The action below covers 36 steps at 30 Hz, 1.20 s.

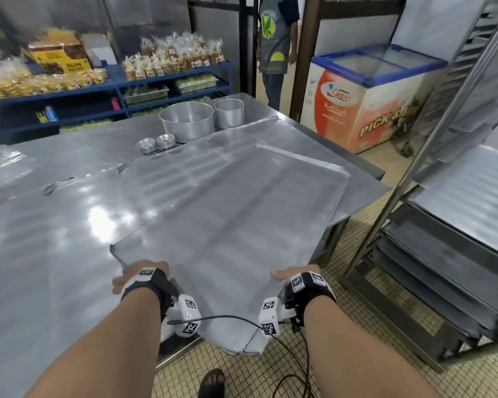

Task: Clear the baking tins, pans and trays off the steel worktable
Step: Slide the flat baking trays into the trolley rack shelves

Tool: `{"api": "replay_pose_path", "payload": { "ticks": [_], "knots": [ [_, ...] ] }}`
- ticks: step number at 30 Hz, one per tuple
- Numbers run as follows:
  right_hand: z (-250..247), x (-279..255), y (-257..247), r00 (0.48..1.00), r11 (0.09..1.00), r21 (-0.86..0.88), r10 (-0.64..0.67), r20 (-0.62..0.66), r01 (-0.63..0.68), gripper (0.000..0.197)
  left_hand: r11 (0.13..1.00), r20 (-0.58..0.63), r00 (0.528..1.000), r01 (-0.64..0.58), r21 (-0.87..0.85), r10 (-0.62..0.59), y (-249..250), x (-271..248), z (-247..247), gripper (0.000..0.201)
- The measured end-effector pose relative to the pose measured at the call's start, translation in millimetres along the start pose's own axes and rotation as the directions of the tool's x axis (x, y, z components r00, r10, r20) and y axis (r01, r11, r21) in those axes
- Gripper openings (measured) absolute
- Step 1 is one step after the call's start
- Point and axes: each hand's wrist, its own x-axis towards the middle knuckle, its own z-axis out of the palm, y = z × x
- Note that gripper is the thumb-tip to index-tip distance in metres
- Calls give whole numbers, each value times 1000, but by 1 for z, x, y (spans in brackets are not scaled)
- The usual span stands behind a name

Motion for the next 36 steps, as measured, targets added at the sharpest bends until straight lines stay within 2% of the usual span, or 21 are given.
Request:
{"api": "replay_pose_path", "payload": {
  "ticks": [1, 2, 3, 4, 6, 8, 10, 12, 15, 17, 19, 20, 21, 23, 24, 25, 28, 30, 32, 34, 36],
  "knots": [
    [-4, 3, 2, 999, 1000, -12, -14, 34, 15, 66, 994, -71, 997, 22, 105, -15, 4, -4, -3, 76],
    [-10, -5, 4, 998, 997, 69, -20, 55, 16, 63, 997, -156, 986, 59, 38, -53, 16, -13, -6, 70],
    [-14, -13, 4, 998, 992, 123, -17, 59, 9, 62, 996, -213, 977, 41, 82, -23, 24, -13, -9, 65],
    [-18, -19, 0, 998, 988, 156, -19, 56, 10, 59, 999, -243, 970, 36, 41, -25, 34, -15, -12, 60],
    [-24, -27, -4, 998, 999, -13, -28, 52, 29, 50, 998, -213, 977, 2, 67, 12, 54, -6, -20, 55],
    [-30, -28, -5, 1000, 999, -44, 16, 21, -15, 57, 999, -155, 987, -27, 35, 32, 76, 7, -21, 57],
    [-36, -22, -3, 998, 993, -113, 27, 62, -20, 56, 989, -97, 987, -121, 85, 129, 92, 14, -20, 53],
    [-42, -27, -3, 994, 993, -81, 95, 61, -90, 49, 974, -55, 978, -193, 123, 200, 104, 25, -18, 47],
    [-52, -27, 3, 989, 989, -64, 137, 47, -134, 44, 946, 11, 972, -232, 225, 236, 118, 33, -21, 41],
    [-55, -23, 10, 986, 985, 48, 168, 11, -169, 37, 902, 64, 963, -269, 338, 263, 123, 65, -11, 50],
    [-57, -17, 20, 984, 932, 316, 177, 24, -176, 48, 835, 129, 933, -360, 416, 337, 130, 117, 8, 70],
    [-59, -18, 22, 982, 897, 404, 189, 20, -181, 55, 839, 157, 929, -371, 398, 336, 131, 131, 12, 81],
    [-60, -17, 22, 980, 884, 430, 196, 14, -183, 56, 836, 196, 920, -390, 387, 339, 131, 118, 3, 85],
    [-60, -15, 20, 965, 884, 404, 261, -5, -237, 42, 848, 280, 917, -377, 373, 285, 132, 89, -16, 65],
    [-62, -16, 17, 958, 902, 344, 285, -22, -260, 33, 888, 277, 922, -351, 297, 272, 132, 81, -23, 47],
    [-63, -15, 16, 952, 908, 316, 304, -43, -276, 29, 919, 282, 921, -333, 213, 268, 131, 83, -23, 43],
    [-63, -8, 18, 944, 878, 397, 322, -76, -268, 23, 965, 273, 933, -258, 54, 234, 129, 97, -19, 59],
    [-64, -7, 16, 938, 875, 407, 329, -106, -261, 14, 961, 300, 922, -271, 51, 244, 129, 103, -17, 58],
    [-69, -5, 16, 921, 857, 426, 370, -121, -289, 16, 955, 314, 918, -283, 87, 243, 130, 98, -20, 49],
    [-74, 2, 19, 926, 856, 425, 365, -95, -294, 13, 941, 247, 926, -320, 114, 285, 131, 96, -18, 65],
    [-78, 10, 20, 931, 865, 397, 359, -60, -308, 19, 915, 253, 919, -355, 193, 303, 130, 85, -23, 67]
  ]
}}
